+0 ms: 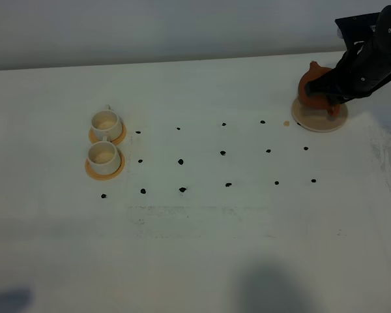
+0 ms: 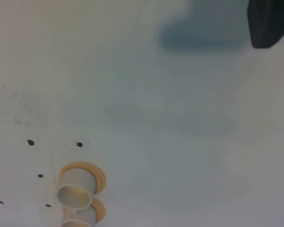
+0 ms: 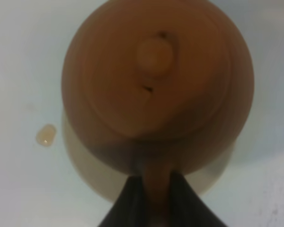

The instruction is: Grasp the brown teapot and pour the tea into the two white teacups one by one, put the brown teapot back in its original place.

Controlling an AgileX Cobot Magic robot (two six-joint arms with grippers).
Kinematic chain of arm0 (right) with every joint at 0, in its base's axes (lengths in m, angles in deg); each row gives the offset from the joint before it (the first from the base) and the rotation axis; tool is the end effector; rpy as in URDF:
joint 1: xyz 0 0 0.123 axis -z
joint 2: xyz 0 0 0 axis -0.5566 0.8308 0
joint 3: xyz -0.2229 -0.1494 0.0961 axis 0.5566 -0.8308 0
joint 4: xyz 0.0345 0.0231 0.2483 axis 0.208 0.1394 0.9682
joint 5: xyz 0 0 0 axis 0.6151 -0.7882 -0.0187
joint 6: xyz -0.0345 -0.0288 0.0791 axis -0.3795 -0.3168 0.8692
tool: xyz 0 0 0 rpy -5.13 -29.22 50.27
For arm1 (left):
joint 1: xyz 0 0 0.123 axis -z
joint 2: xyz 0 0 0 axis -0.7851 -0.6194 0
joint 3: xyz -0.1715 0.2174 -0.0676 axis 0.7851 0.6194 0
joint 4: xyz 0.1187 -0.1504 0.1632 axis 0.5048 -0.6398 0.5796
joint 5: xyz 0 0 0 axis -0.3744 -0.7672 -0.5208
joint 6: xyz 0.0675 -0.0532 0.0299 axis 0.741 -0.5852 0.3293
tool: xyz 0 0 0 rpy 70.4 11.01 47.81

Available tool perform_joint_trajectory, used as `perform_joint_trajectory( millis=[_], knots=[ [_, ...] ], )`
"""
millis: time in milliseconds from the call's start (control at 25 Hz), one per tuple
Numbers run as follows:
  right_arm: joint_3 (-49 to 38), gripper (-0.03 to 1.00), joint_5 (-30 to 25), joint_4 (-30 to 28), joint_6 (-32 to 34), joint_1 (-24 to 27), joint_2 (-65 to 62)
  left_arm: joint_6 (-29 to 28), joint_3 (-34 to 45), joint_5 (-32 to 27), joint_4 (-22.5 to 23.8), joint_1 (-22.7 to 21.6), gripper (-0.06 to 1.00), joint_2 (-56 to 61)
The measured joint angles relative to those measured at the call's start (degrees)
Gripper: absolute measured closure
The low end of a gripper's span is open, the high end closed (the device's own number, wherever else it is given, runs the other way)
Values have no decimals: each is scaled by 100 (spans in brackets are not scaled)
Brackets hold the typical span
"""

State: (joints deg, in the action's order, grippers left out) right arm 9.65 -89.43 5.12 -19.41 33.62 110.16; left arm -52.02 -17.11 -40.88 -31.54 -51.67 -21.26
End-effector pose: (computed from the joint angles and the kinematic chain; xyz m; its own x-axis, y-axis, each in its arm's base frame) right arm 0.4501 0.0121 0.1708 -0.9381 -0.0297 -0.3451 -0.0683 0.9926 0.1001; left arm -0.0011 0.0114 0.2649 -0.4846 -0.0544 -0.8730 -0.1343 0.9909 0.0129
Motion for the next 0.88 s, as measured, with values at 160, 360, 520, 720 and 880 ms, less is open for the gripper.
perform_joint_trajectory(
  millis=[160,360,520,720,880],
  knots=[
    [-11,88,73,19,-48,0,-148,0,0,0,0,0,62,0],
    [-11,88,197,8,-53,-5,-444,0,0,0,0,0,62,0],
    [-11,88,222,2,-64,-24,-568,0,0,0,0,0,62,0],
    [-11,88,266,-58,-64,-198,-655,0,0,0,0,0,62,0],
    [-11,88,356,-124,-64,-470,-679,0,0,0,0,0,62,0]
  ],
)
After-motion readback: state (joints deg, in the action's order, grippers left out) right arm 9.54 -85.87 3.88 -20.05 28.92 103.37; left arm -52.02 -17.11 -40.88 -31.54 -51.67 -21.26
